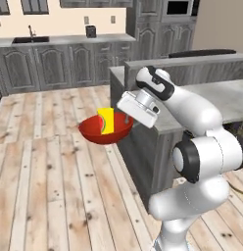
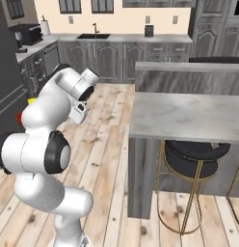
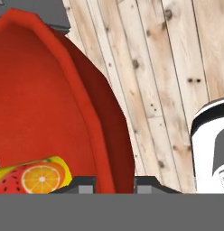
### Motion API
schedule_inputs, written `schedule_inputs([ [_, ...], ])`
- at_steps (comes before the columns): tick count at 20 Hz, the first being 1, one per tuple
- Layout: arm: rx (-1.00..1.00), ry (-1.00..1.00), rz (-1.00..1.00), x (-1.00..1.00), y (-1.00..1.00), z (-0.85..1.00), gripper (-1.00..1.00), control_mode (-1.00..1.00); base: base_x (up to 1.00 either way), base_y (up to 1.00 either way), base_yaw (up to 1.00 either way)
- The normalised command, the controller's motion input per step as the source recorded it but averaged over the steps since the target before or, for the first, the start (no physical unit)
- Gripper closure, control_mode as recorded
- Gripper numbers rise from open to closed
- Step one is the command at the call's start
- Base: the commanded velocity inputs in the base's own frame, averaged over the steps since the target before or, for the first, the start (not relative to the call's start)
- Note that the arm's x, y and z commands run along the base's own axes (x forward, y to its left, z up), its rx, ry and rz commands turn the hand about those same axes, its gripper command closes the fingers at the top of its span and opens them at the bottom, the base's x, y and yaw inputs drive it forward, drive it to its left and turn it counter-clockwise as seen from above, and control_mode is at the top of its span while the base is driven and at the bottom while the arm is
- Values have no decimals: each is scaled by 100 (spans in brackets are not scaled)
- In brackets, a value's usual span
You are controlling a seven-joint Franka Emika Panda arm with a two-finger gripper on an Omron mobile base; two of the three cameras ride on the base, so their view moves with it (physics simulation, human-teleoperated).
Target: Place the cup inside the bowl on the dining table and move the bowl to any counter.
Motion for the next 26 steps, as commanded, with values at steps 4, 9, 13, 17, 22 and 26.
schedule_inputs([
  [4,0,0,0,0,0,0,100,100,86,52,-6],
  [9,0,0,0,0,0,0,100,100,84,56,-6],
  [13,0,0,0,0,0,0,100,100,86,56,-7],
  [17,0,0,0,0,0,0,100,100,84,49,-7],
  [22,0,0,0,0,0,0,100,100,84,55,-8],
  [26,0,0,0,0,0,0,100,100,89,55,-7],
])
